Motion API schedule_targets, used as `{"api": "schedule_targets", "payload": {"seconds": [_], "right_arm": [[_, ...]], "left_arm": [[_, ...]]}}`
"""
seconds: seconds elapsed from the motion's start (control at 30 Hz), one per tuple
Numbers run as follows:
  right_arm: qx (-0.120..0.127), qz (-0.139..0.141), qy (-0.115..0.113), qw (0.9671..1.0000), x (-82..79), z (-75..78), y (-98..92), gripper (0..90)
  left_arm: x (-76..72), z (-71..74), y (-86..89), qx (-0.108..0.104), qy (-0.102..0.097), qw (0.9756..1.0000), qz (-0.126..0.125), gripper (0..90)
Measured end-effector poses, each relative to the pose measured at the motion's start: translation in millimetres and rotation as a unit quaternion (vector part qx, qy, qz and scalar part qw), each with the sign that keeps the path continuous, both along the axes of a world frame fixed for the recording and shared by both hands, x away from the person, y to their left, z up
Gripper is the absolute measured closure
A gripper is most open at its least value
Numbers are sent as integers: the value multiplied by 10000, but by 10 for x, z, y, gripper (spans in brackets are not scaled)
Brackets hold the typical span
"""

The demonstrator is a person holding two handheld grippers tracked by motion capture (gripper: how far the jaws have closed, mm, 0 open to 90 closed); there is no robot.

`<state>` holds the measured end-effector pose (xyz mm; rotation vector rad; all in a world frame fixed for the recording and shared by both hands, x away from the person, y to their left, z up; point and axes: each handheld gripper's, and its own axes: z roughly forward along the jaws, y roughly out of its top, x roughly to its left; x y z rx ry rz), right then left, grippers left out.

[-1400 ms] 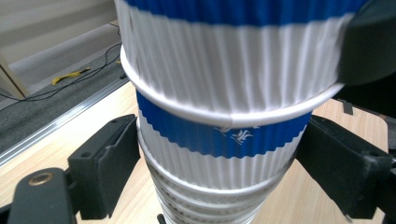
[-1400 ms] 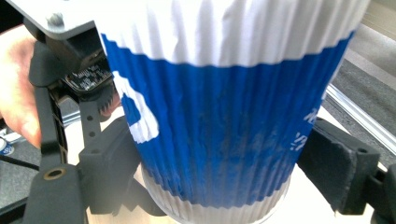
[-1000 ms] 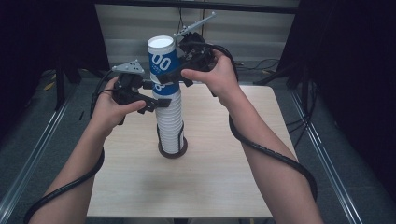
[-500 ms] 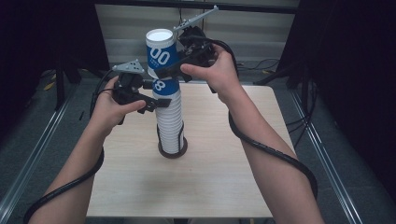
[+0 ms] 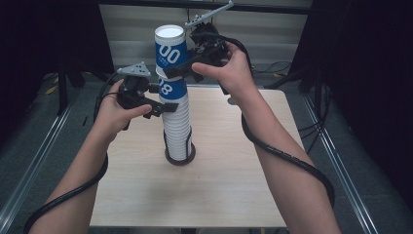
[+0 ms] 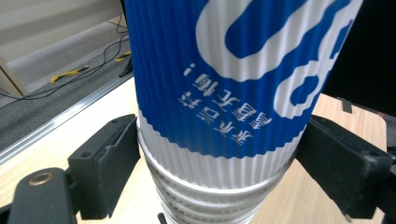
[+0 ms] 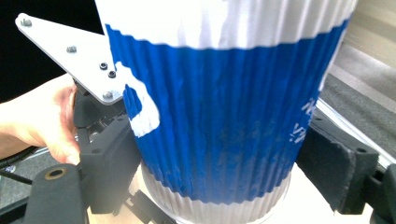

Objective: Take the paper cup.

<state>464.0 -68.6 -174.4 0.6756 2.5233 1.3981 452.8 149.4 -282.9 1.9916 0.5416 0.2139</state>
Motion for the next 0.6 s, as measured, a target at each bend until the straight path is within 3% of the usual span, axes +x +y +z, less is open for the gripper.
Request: {"api": "schedule_targets", "payload": {"seconds": [0.6], "right_arm": [[153, -63, -36, 9999, -11, 87, -69, 171]], "left_arm": [[-5, -2, 1, -4, 1, 10000, 2, 139]]}}
